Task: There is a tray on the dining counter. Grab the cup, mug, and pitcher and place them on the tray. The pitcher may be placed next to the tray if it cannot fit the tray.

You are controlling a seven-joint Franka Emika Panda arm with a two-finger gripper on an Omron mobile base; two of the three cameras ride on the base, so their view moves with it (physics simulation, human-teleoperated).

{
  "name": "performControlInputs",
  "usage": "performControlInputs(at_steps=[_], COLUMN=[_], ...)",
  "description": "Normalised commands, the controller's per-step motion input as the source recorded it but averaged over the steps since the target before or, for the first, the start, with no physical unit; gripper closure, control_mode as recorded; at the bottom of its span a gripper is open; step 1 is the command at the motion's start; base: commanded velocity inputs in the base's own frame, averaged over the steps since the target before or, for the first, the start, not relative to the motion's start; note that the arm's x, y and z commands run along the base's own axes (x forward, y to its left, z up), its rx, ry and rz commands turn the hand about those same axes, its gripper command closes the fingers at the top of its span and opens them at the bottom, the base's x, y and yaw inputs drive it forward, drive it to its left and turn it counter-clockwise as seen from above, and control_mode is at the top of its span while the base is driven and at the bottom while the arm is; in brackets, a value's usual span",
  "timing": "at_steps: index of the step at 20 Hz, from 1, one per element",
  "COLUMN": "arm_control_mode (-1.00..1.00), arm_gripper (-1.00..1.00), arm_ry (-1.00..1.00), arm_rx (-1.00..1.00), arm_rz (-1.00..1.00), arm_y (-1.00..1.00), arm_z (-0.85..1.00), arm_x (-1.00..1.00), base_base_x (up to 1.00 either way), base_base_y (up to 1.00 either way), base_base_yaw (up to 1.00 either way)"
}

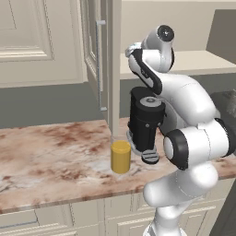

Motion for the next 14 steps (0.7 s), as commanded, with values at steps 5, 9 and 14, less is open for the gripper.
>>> performControlInputs(at_steps=[5, 9, 14], arm_control_mode=[-1.0, -1.0, -1.0], arm_gripper=[-1.0, -1.0, -1.0], arm_ry=[0.02, 0.0, -0.01], arm_rx=[0.0, 0.0, 0.0], arm_rz=[0.0, 0.0, 0.0], arm_y=[0.01, 0.0, 0.0], arm_z=[0.0, 0.0, -0.05], arm_x=[0.08, 0.04, 0.09], base_base_x=[0.0, 0.0, 0.0], base_base_y=[0.0, 0.0, 0.0], base_base_yaw=[0.0, 0.0, 0.0])
